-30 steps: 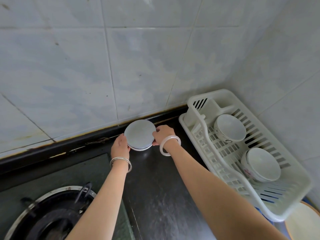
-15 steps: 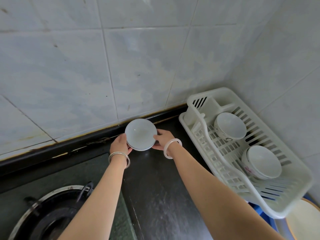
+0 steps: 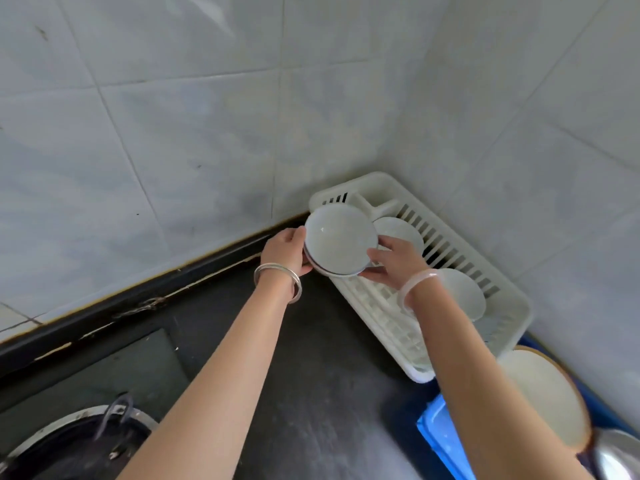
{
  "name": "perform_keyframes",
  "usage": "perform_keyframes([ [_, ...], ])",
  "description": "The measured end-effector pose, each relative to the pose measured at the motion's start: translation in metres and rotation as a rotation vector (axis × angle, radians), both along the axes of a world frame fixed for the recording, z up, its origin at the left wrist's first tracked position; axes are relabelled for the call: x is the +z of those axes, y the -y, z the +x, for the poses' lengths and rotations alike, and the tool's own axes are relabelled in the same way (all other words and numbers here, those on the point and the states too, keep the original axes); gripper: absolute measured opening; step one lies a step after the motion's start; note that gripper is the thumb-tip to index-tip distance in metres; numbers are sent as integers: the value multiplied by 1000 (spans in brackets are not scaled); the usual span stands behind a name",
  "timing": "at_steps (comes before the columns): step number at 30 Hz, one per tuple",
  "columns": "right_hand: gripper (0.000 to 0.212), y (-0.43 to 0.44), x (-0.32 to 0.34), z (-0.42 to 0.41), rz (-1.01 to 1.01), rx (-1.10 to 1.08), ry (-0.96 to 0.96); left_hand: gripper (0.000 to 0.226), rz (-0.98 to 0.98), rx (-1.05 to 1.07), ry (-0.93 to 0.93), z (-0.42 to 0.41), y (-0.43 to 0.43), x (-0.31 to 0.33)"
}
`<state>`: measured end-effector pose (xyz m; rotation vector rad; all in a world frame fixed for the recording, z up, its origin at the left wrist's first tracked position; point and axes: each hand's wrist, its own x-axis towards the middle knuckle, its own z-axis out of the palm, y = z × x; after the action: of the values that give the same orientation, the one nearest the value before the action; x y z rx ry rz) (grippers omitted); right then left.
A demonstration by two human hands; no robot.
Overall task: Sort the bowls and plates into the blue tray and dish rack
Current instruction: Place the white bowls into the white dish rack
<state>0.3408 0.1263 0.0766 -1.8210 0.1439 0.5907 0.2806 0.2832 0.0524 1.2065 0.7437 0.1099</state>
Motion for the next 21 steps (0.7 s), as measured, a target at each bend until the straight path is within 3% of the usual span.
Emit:
perform_keyframes([
  [11,42,97,-14,15,-10,-331,-107,20,47,-378,-207,88,90,-10],
  [17,30,103,-54,14,-198,-243,-139,24,119,-499,-374,112,97,-38],
  [21,28,106,-70,13,-280,-199,-141,23,216,-515,-380,120,99,-45],
])
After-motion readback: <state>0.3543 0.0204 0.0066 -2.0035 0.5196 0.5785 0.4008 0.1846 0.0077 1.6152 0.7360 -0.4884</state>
